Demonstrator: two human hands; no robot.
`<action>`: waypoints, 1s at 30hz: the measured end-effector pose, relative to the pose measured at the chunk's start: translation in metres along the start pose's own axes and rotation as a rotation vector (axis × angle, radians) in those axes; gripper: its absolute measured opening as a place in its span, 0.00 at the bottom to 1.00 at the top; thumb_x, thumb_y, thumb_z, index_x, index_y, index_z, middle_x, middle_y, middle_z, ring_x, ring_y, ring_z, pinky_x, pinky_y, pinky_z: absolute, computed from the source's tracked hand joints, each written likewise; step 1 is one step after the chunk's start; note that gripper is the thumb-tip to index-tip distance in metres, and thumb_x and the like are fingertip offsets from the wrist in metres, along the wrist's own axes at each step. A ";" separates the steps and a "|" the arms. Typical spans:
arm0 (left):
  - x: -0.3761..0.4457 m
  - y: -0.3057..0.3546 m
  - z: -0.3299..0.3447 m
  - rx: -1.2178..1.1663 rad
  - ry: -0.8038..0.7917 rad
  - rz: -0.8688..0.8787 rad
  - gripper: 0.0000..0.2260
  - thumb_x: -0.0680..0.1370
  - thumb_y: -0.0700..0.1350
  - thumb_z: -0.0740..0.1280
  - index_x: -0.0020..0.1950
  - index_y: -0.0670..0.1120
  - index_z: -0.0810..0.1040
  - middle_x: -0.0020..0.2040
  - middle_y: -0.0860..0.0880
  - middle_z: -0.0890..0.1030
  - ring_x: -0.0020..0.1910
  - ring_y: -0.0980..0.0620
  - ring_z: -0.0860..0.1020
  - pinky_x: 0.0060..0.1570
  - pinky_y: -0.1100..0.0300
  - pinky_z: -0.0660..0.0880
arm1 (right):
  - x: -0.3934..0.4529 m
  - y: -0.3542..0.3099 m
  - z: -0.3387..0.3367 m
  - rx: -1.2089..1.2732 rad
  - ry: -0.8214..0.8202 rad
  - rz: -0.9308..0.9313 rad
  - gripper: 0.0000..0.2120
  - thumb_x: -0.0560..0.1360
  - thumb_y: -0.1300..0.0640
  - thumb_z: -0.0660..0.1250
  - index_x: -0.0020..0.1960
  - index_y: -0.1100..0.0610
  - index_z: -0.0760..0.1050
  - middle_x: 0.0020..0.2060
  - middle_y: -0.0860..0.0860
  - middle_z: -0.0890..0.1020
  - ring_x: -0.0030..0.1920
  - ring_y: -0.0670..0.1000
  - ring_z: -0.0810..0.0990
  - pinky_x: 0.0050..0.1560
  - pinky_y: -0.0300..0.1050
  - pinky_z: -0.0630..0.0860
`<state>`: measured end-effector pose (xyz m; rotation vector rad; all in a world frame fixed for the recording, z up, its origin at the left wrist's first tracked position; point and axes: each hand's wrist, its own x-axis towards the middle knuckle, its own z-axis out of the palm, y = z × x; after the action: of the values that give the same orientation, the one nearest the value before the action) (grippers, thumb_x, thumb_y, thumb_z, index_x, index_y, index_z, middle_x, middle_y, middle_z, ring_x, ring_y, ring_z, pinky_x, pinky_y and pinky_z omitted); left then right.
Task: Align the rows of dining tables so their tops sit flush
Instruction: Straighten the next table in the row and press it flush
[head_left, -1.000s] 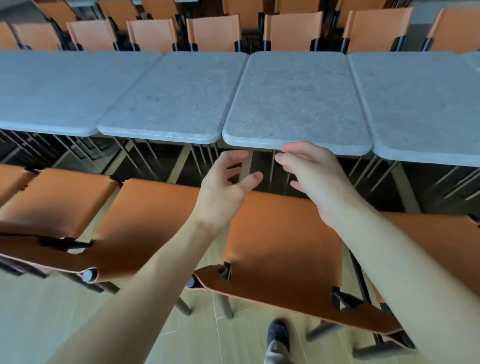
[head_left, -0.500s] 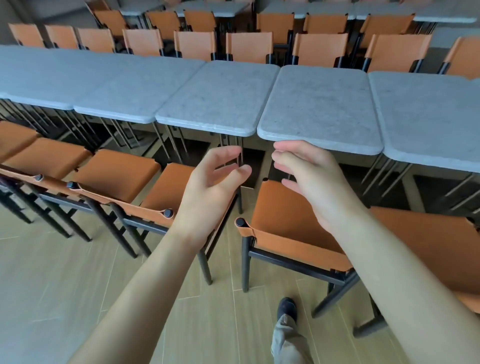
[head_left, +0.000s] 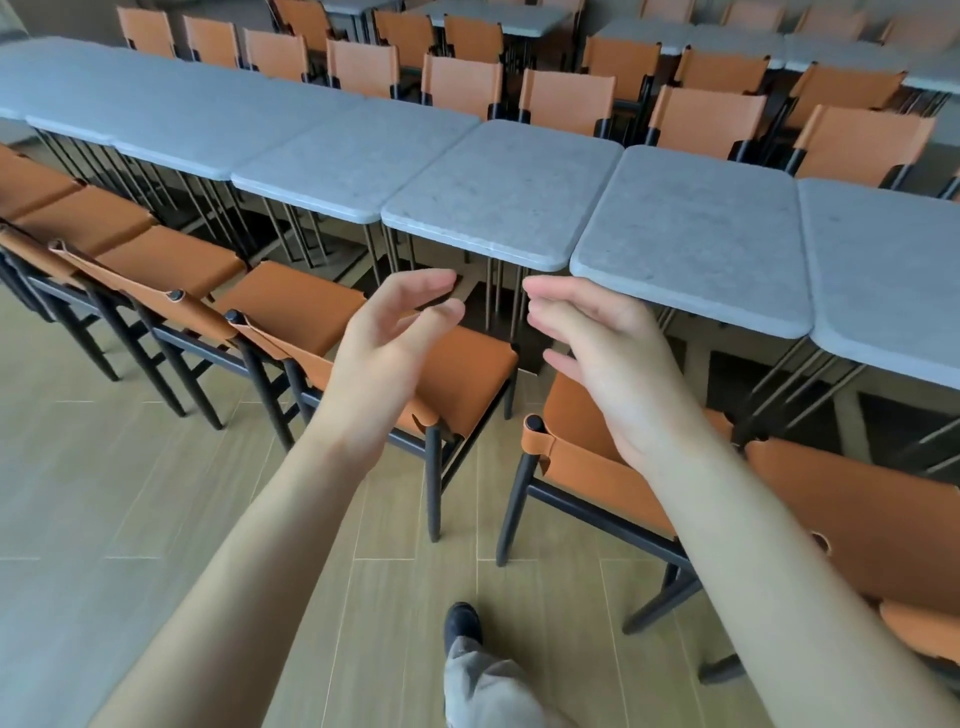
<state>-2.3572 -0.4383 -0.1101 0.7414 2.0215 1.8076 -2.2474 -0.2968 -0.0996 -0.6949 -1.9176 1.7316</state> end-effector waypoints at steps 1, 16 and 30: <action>0.001 -0.002 -0.003 -0.002 0.002 -0.006 0.15 0.77 0.54 0.67 0.63 0.56 0.80 0.62 0.60 0.80 0.63 0.62 0.77 0.70 0.48 0.70 | 0.002 0.000 0.002 0.000 -0.004 -0.001 0.10 0.79 0.54 0.69 0.58 0.45 0.84 0.52 0.37 0.85 0.58 0.38 0.81 0.69 0.50 0.75; 0.111 -0.012 -0.068 0.123 0.041 -0.011 0.11 0.80 0.48 0.67 0.63 0.55 0.79 0.61 0.59 0.80 0.59 0.66 0.78 0.67 0.51 0.73 | 0.131 -0.001 0.087 0.009 -0.101 -0.036 0.11 0.80 0.55 0.67 0.60 0.47 0.83 0.53 0.37 0.84 0.60 0.38 0.80 0.69 0.50 0.75; 0.232 -0.026 -0.088 0.143 0.099 -0.065 0.08 0.81 0.45 0.67 0.59 0.53 0.81 0.52 0.65 0.82 0.55 0.67 0.79 0.66 0.50 0.75 | 0.254 -0.001 0.119 0.043 -0.105 -0.001 0.09 0.79 0.53 0.68 0.55 0.44 0.84 0.51 0.35 0.84 0.60 0.40 0.81 0.67 0.52 0.76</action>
<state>-2.5991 -0.3774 -0.1004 0.6281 2.2306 1.7091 -2.5185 -0.2240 -0.1095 -0.5979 -1.9431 1.8367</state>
